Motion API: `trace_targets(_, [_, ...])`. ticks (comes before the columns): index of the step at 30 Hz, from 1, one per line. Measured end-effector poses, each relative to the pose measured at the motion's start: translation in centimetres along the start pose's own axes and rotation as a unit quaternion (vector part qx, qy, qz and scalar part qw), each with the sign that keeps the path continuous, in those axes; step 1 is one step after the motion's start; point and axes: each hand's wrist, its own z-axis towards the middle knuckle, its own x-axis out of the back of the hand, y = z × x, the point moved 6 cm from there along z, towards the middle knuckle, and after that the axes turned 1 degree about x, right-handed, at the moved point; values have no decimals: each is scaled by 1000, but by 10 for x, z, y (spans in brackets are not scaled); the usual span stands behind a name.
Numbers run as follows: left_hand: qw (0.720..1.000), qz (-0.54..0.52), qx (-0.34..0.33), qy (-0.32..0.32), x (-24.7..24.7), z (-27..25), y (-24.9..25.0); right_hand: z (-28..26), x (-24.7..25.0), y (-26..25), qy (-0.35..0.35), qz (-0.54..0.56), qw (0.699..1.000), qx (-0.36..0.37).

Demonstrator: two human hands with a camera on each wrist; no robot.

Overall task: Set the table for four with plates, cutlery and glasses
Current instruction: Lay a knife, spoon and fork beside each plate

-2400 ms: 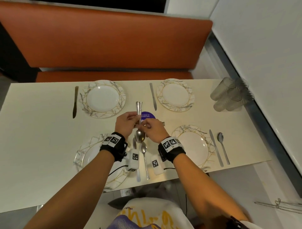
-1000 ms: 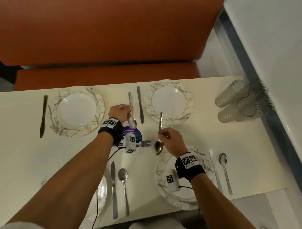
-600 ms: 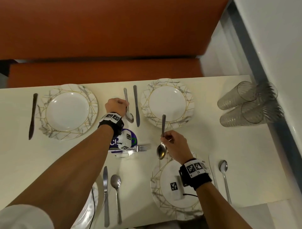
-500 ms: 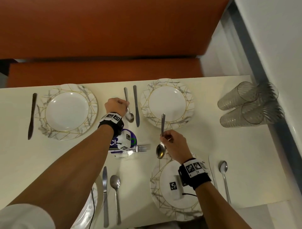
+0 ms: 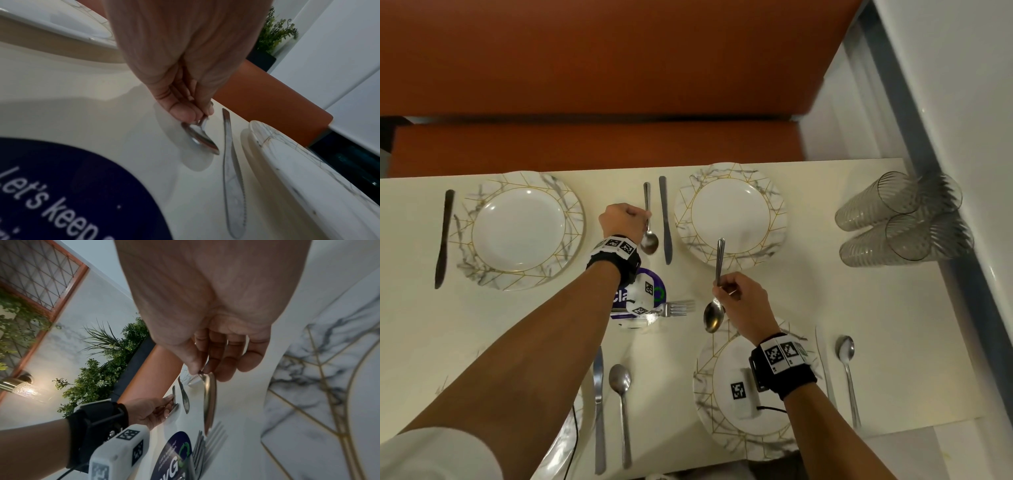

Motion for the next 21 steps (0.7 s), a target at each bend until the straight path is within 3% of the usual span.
trace_targets(10, [998,-52,22,-1,19,-12,-16,-1,-5,-9,6,-2,1000,30])
trace_targets(15, [998,-23,18,-51,37,-35,-33,-1,-17,-30,5,6,999,54])
trace_targets(21, [994,43,-58,-87,71,-74,-47,-7,-56,-76,-6,12,997,75])
